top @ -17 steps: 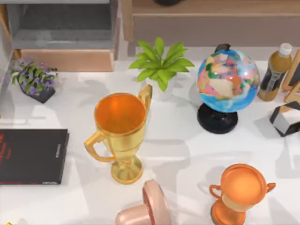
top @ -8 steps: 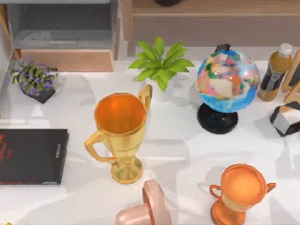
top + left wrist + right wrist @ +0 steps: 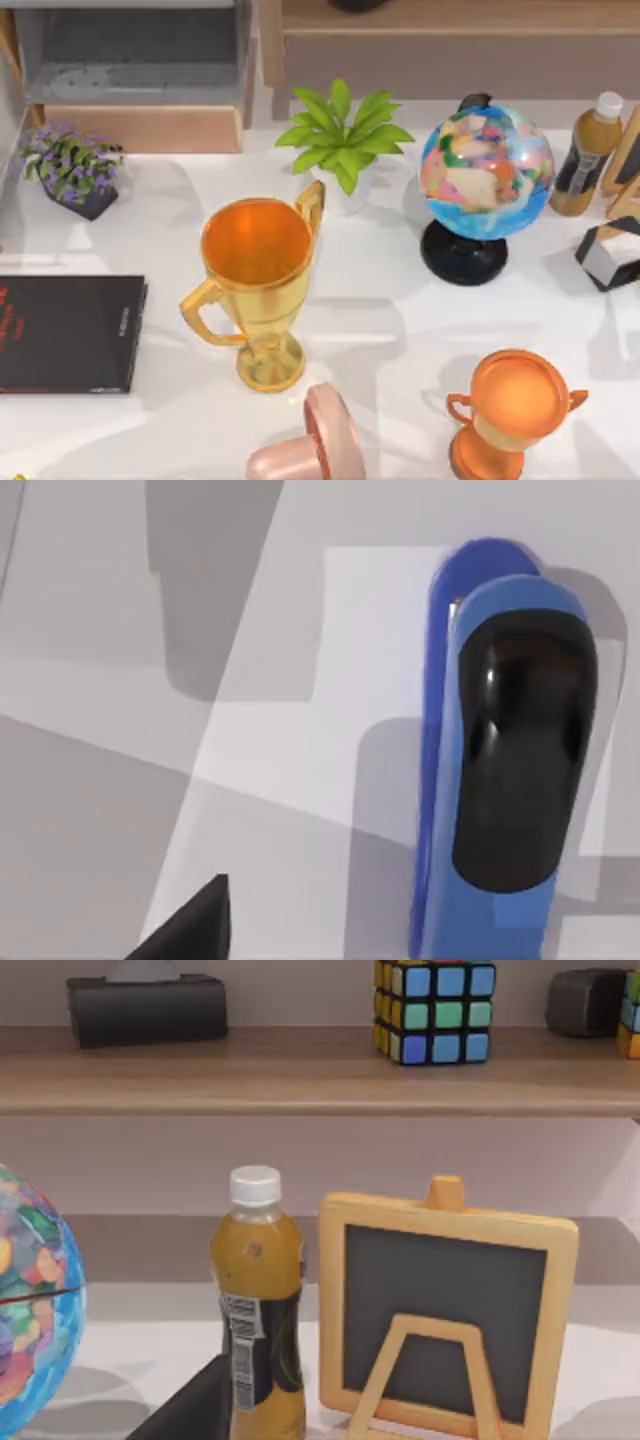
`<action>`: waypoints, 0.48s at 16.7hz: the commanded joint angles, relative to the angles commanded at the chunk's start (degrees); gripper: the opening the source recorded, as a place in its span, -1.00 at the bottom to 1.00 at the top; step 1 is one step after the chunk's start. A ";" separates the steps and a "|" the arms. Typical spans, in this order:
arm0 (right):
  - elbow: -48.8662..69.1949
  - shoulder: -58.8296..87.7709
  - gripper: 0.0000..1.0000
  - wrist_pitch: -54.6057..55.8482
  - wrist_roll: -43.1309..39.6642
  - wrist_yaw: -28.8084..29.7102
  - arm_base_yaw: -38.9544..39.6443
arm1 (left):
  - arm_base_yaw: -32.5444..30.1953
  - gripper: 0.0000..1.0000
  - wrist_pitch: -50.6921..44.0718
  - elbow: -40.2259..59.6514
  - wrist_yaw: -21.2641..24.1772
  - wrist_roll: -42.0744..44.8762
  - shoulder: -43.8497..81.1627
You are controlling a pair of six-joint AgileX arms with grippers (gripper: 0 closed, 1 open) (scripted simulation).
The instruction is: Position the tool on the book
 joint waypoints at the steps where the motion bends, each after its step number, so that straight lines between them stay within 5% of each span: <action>1: 0.00 0.00 1.00 0.00 0.00 0.00 0.00 | 0.10 1.00 0.33 -0.59 -0.01 0.08 -0.28; 8: 0.00 0.00 1.00 0.00 0.00 0.00 0.00 | 0.92 1.00 5.20 -6.59 0.13 0.71 -1.38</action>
